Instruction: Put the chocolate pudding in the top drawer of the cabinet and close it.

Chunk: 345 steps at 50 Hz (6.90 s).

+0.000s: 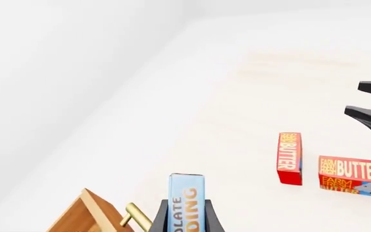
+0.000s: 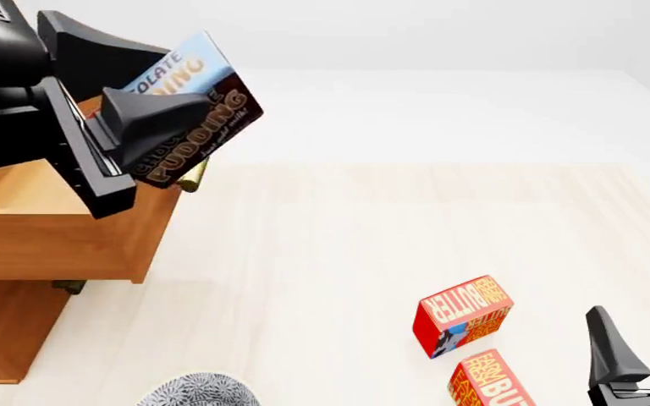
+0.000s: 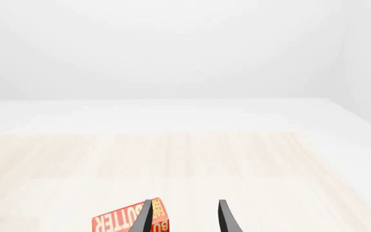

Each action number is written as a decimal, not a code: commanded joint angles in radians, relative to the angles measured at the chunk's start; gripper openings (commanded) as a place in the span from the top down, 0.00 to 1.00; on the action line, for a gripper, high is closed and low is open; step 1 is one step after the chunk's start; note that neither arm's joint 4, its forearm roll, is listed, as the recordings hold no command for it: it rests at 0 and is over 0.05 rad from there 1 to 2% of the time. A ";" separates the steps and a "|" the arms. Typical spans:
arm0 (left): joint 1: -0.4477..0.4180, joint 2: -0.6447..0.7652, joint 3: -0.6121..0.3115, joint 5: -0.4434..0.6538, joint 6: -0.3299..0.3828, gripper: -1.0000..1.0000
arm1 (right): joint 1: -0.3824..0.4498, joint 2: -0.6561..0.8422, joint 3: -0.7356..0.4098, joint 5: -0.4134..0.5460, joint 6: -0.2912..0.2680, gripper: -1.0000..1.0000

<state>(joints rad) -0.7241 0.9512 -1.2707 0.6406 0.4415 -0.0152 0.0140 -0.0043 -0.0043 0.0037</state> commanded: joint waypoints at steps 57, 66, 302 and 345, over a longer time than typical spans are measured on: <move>0.329 -0.080 -0.047 0.027 0.055 1.00 | 0.000 0.000 0.000 0.000 0.000 0.00; 0.364 -0.057 -0.009 -0.002 0.026 1.00 | 0.000 0.000 0.000 0.000 0.000 0.00; 0.049 0.154 0.099 -0.079 -0.171 0.00 | 0.000 0.000 0.000 0.000 0.000 0.00; 0.034 0.238 0.296 -0.213 -0.298 0.00 | 0.000 0.000 0.000 0.000 0.000 0.00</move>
<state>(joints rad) -0.7058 1.1858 -1.0002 0.4381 0.1759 -0.0152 0.0140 -0.0043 -0.0043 0.0037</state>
